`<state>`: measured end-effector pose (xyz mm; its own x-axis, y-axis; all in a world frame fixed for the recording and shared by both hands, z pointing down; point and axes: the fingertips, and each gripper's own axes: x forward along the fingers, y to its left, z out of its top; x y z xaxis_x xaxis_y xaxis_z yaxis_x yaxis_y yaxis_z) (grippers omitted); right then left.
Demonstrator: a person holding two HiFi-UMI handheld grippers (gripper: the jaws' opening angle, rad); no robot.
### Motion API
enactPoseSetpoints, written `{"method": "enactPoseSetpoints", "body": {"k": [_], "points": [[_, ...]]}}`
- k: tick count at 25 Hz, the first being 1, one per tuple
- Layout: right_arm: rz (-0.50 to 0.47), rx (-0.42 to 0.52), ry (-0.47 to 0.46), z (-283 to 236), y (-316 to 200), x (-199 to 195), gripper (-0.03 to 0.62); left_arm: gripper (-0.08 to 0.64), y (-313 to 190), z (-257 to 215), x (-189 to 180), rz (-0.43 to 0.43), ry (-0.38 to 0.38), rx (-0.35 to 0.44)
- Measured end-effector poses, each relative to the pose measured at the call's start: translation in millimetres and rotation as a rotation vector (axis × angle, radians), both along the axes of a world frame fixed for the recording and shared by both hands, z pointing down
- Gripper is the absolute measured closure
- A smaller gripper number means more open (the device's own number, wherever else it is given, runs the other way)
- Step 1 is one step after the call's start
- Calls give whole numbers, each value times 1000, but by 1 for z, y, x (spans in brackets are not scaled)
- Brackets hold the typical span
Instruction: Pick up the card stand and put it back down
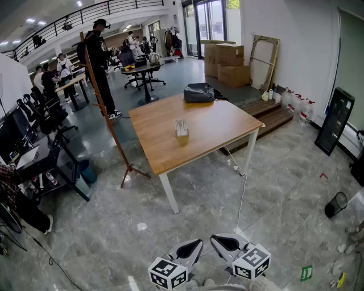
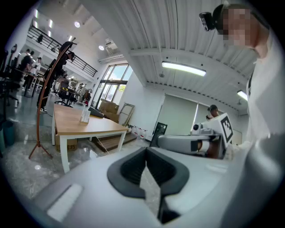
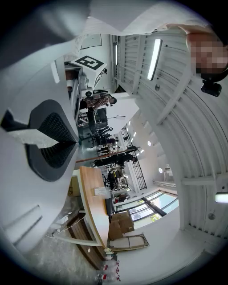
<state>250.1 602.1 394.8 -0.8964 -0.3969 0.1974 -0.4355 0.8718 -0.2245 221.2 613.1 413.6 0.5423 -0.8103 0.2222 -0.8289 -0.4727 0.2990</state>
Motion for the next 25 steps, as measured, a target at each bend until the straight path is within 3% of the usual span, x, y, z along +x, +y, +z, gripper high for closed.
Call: {"method": "enactPoseSetpoints", "body": {"k": [7,12,19,25], "points": [[7,-19,9,13,-24,16,595,552,-26,10,2,-28,-1,-8],[10,-37,30,24,-51,7,595,552,-53,17,-12,-40,7,-25],[27,-7,19,20,-127,-39,595,552,-127,20,-55,-22,0,-22],[66,22,14,0,-216,-92,595,552,-221,-9,-108,32,-19,34]]}}
